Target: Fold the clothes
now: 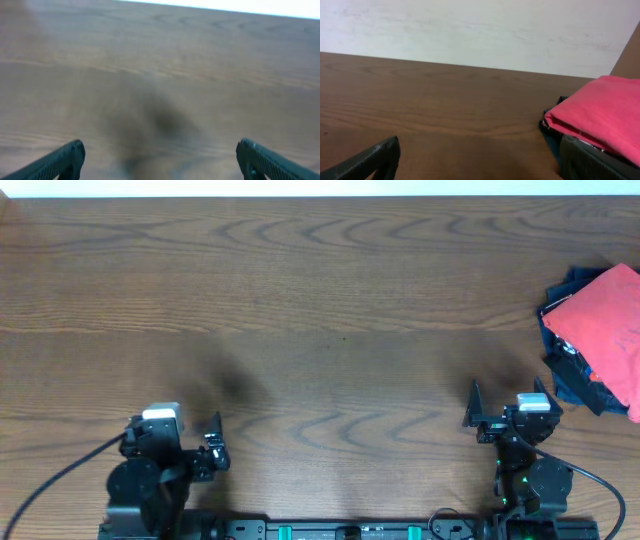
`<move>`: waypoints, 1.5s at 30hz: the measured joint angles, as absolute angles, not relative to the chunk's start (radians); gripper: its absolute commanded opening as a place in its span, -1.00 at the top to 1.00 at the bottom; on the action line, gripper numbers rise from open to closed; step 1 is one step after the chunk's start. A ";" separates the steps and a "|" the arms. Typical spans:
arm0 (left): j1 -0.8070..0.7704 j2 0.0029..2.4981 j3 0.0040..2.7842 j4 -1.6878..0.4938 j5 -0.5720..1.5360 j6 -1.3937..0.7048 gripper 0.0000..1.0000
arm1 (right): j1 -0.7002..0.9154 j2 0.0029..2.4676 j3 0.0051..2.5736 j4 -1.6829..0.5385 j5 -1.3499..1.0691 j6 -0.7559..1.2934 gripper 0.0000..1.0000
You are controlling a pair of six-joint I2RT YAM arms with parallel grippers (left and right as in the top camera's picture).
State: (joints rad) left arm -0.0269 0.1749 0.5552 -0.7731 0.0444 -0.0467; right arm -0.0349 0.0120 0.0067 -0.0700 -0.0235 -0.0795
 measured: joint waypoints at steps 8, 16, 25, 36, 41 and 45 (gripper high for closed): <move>-0.014 0.037 0.281 -0.432 0.044 -0.027 -0.96 | -0.035 0.012 0.007 -0.070 -0.023 -0.079 -0.98; -0.014 0.010 0.097 -0.107 0.028 0.056 -0.96 | -0.035 0.012 0.007 -0.070 -0.023 -0.077 -0.99; -0.013 0.010 0.028 -0.042 0.007 0.076 -0.96 | -0.035 0.012 0.007 -0.070 -0.023 -0.077 -0.98; -0.013 0.010 0.028 -0.042 0.007 0.076 -0.96 | -0.035 0.012 0.007 -0.070 -0.023 -0.077 -0.98; -0.013 0.010 0.028 -0.042 0.007 0.076 -0.96 | -0.035 0.012 0.007 -0.070 -0.023 -0.077 -0.98; -0.013 0.010 0.028 -0.042 0.008 0.076 -0.96 | -0.035 0.012 0.007 -0.070 -0.023 -0.077 -0.98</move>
